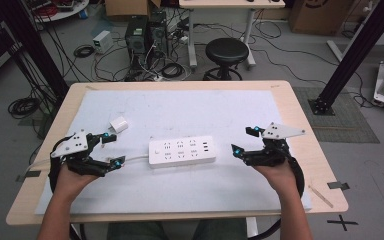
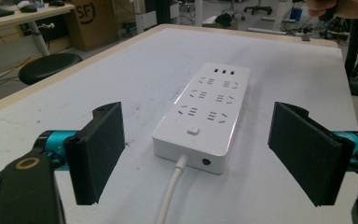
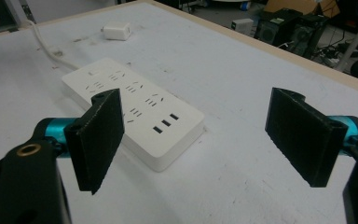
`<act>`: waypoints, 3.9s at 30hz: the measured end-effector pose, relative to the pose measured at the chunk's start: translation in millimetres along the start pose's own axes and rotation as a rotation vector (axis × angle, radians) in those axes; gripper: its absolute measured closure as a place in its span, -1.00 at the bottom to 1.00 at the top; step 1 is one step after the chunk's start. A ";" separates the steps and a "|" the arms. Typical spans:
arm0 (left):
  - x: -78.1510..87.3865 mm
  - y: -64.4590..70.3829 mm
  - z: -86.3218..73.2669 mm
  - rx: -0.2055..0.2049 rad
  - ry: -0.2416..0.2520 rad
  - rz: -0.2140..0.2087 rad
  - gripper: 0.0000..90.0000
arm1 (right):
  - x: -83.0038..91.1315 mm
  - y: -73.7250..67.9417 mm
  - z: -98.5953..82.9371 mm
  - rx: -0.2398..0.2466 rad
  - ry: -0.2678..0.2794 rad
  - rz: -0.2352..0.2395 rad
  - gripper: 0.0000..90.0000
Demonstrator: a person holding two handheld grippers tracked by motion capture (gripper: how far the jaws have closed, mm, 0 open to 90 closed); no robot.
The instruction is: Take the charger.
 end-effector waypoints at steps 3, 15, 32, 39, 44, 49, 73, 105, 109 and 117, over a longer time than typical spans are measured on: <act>-1.7 -2.8 2.2 -0.003 -0.008 0.014 -0.59 | -0.4 -0.3 2.5 0.011 -0.013 -0.008 -0.56; -17.6 -51.4 21.6 0.026 -0.063 0.105 -0.59 | 2.4 3.8 6.6 0.034 -0.028 -0.020 -0.56; -55.5 -136.3 -2.7 0.105 -0.194 0.212 -0.58 | -8.0 2.9 -2.0 0.024 -0.063 -0.029 -0.56; -69.0 -143.0 -27.4 0.113 -0.279 0.174 -0.59 | -15.3 0.8 -1.4 0.023 -0.073 -0.022 -0.56; -77.0 -146.1 -38.7 0.110 -0.316 0.173 -0.59 | -17.5 -0.9 0.7 0.024 -0.082 -0.019 -0.56; -84.4 -145.5 -44.7 0.108 -0.347 0.175 -0.59 | -17.2 -1.2 0.0 0.027 -0.088 -0.025 -0.56; -93.4 -143.7 -53.7 0.076 -0.428 0.192 -0.32 | -17.8 0.6 -2.4 0.018 -0.087 -0.026 -0.56; -37.9 -80.3 26.6 -0.045 -0.293 0.123 -0.06 | -7.8 -2.8 3.9 0.022 -0.087 0.022 -0.56; -30.8 -61.9 32.6 -0.066 -0.274 0.104 -0.06 | -6.6 -5.3 6.5 0.036 -0.087 0.028 -0.56; -26.5 -27.9 28.7 -0.113 -0.244 0.045 -0.06 | -8.5 -12.3 8.7 0.046 -0.085 0.041 -0.56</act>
Point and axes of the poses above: each handheld gripper's, and its own axes: x roughly backward along the jaws, z roughly out of its top, y roughly to its right, the point moved 1 cm from there along -x, roughly forward along the jaws, and after that the axes turned 9 degrees about z, right-handed, at the moved point
